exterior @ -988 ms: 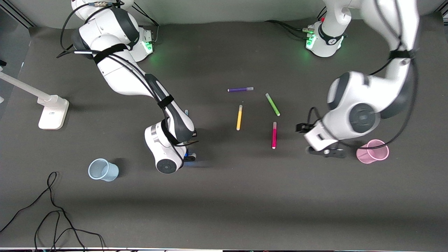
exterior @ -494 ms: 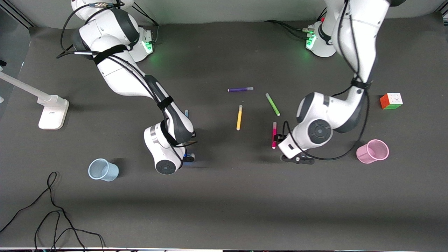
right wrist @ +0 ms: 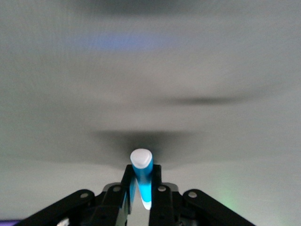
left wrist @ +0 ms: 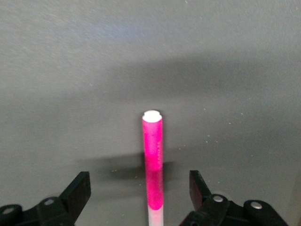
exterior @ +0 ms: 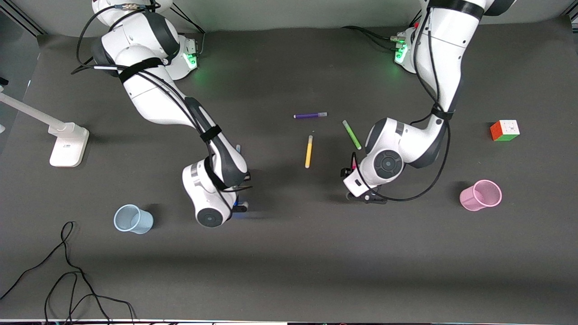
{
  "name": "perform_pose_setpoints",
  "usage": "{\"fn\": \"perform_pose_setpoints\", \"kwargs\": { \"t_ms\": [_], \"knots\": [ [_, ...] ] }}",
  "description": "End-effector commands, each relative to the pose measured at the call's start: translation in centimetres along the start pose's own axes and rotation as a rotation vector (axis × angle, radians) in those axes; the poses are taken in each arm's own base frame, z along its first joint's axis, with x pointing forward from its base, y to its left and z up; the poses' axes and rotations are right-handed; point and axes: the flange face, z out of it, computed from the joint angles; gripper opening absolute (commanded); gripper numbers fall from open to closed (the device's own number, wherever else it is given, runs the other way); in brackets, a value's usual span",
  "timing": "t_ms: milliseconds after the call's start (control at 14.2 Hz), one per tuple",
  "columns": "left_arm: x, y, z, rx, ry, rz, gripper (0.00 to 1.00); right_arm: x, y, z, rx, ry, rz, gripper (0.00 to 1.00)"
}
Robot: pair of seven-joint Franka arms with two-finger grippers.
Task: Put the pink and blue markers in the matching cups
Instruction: 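Carry the blue marker over the blue cup while the left gripper grasps pink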
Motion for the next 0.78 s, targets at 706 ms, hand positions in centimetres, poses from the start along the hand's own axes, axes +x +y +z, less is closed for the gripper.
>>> {"fn": "perform_pose_setpoints", "kwargs": {
  "t_ms": [706],
  "knots": [
    [-1.6,1.0,0.8,-0.006,0.061,-0.007,0.55,-3.7,20.3,-24.7,-0.183,0.557,0.349,0.00]
  ]
}}
